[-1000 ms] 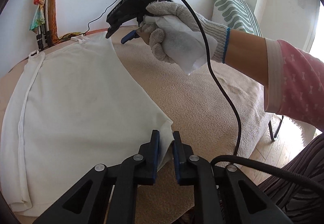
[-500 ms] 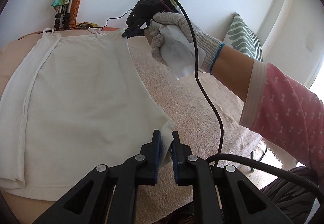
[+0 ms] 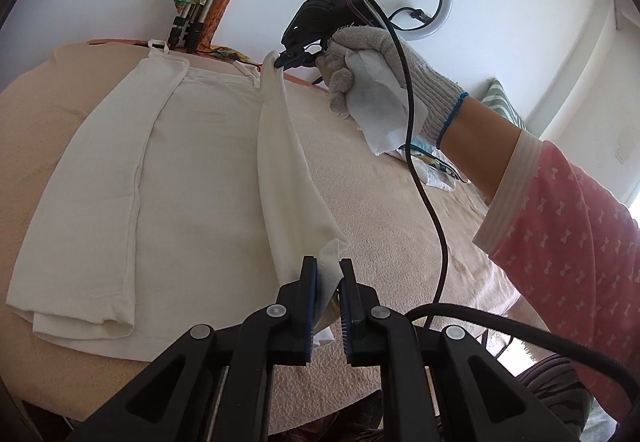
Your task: Fold small clothes
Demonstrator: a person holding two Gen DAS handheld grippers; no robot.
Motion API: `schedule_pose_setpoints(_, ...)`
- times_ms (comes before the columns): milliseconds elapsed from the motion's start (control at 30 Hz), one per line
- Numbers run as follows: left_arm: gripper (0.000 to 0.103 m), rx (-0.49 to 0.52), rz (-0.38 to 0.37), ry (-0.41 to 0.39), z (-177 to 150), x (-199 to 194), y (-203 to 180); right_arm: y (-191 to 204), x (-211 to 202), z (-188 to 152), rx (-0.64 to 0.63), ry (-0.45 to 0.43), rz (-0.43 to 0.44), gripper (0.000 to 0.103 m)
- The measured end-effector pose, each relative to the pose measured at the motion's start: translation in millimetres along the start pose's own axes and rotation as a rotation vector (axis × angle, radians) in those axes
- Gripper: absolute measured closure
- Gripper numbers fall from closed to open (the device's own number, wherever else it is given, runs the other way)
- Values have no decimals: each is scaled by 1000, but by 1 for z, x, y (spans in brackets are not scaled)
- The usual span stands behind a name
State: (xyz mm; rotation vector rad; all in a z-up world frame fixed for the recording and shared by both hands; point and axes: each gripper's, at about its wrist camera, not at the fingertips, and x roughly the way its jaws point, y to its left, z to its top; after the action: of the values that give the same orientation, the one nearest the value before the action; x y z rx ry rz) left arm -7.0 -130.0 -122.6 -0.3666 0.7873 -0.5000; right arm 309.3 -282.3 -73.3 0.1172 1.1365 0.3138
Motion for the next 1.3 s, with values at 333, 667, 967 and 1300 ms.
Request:
schedule_pose_setpoints(333, 95, -158, -9, 1, -12, -10, 35, 71, 42, -3, -116, 55, -42, 99)
schedule_pose_setpoints(667, 77, -161, 61, 18, -19, -20, 43, 93, 71, -10, -120, 130, 10, 69)
schedule_pose_setpoints(967, 76, -13, 106, 4, -16, -56, 32, 67, -17, -23, -63, 4, 87, 63)
schedule_pose_setpoints(1300, 74, 232, 192, 66, -16, -98, 40, 43, -139, -101, -35, -100, 124, 63)
